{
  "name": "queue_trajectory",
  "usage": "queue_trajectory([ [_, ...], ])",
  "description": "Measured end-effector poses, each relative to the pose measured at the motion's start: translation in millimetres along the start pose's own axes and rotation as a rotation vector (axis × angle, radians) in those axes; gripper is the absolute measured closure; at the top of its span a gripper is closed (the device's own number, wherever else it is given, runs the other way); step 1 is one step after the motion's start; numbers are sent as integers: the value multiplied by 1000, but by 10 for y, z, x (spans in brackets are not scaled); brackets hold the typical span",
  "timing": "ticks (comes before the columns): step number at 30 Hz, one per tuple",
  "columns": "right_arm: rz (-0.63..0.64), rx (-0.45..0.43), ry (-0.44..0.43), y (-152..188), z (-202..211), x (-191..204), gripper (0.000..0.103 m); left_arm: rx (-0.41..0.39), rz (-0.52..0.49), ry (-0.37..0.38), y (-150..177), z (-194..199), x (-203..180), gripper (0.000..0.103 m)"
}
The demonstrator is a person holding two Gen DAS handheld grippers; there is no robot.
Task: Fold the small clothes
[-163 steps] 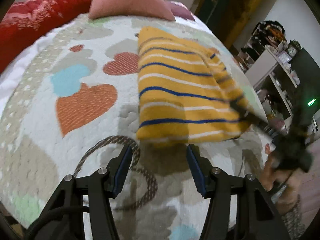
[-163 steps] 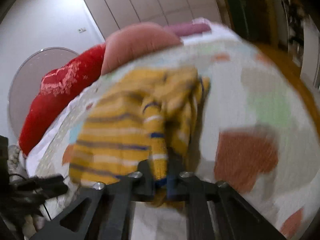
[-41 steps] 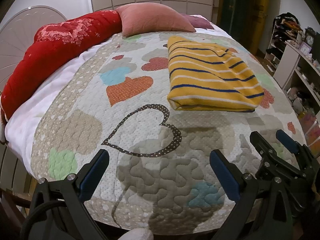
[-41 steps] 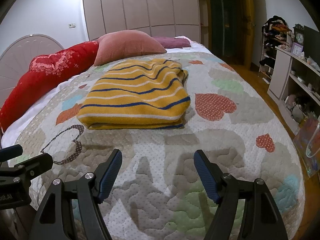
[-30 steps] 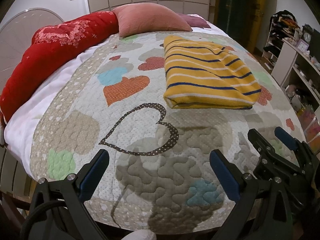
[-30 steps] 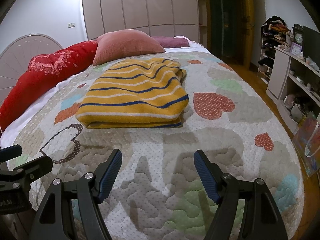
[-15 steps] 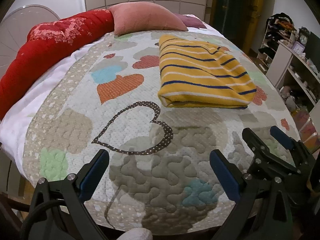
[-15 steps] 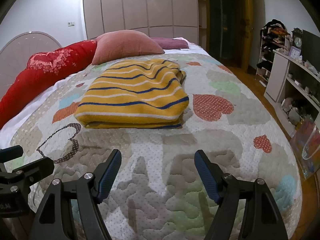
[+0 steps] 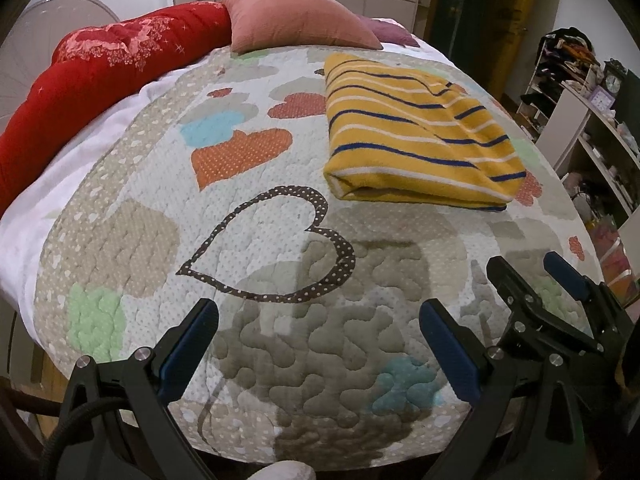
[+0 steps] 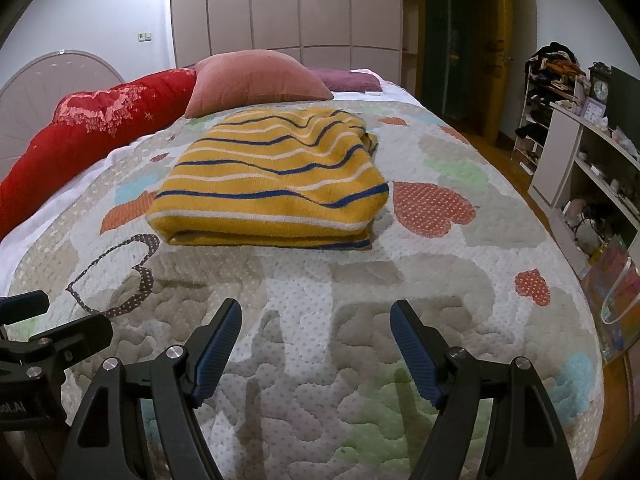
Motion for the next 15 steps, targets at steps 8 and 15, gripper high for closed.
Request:
queue_trajectory([
  [8,-1,15,9,1,-80,6,22,14,0,-6,-11,-86,18,3],
  [15,-12,24,9,9,-131,-29,22,24,-3,-11,-10,-139,9,3],
])
Point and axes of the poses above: each gripper's, at about its wrist camera, not at the fingertips, and z roughly against the way its jaws point, x to its left, y to its underside, the point moved 4 cm from there along -z, roughly the way its jaws point, and after that the axes turned 12 degrees about -y, right-handed, at the moved point
